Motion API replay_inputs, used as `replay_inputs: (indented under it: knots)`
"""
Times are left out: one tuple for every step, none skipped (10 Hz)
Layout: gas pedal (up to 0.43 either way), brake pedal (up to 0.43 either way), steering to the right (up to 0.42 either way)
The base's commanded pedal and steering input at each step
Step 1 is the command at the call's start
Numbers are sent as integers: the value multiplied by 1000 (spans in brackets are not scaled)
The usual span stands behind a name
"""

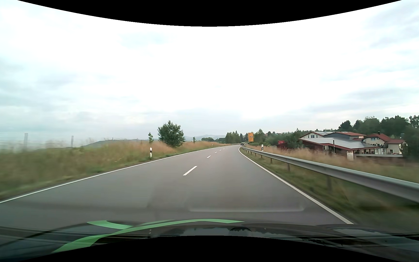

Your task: Follow the waypoints while adhering to traffic rules and regulations

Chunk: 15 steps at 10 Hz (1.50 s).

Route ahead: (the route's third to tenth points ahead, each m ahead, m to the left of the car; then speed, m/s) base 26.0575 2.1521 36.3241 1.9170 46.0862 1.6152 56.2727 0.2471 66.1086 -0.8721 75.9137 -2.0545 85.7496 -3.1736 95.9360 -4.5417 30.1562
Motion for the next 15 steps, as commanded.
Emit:
replay_inputs:
  knots:
    - [110, 0, 10]
    - [150, 0, 9]
    - [189, 0, 10]
    - [197, 0, 10]
    - [220, 0, 9]
    - [228, 0, 9]
    - [228, 0, 9]
    - [228, 0, 9]
    - [197, 0, 7]
    - [157, 0, 7]
    - [150, 0, 7]
    - [150, 0, 7]
    - [150, 0, 7]
    - [110, 0, 7]
    - [39, 0, 7]
